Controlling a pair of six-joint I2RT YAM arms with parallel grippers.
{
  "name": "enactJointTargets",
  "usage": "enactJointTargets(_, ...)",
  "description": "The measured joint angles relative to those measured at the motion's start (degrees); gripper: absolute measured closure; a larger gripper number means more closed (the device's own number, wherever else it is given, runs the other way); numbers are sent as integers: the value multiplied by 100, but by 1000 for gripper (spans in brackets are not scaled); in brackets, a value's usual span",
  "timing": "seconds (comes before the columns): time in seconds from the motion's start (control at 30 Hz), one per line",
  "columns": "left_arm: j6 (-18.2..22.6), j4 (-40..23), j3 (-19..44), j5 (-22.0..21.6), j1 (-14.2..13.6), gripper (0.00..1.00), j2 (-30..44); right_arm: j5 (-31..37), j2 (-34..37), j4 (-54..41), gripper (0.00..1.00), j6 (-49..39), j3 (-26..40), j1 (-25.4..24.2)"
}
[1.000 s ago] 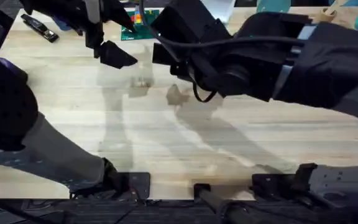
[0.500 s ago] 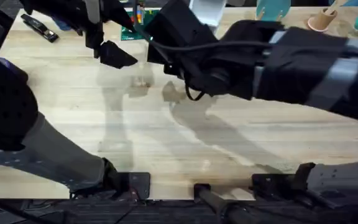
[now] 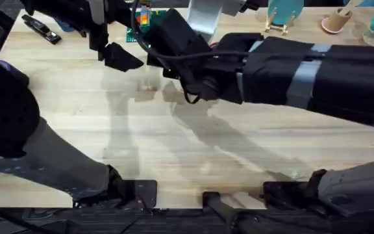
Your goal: Unzip the bag, pick up the pens from the table one at a time and place them inside, then zip the bag closed.
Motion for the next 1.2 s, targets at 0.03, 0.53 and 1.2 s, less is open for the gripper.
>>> enactJointTargets(0.03, 0, 0, 0, 0, 0, 6, 0, 1, 1, 42, 4, 0, 0, -19)
enactJointTargets(0.53, 0, 0, 0, 0, 0, 6, 0, 19, 396, 384, 5, 0, 0, -244)
enactJointTargets(1.2, 0, 0, 0, 0, 0, 7, 0, 32, 799, 607, 51, 4, 1, -612)
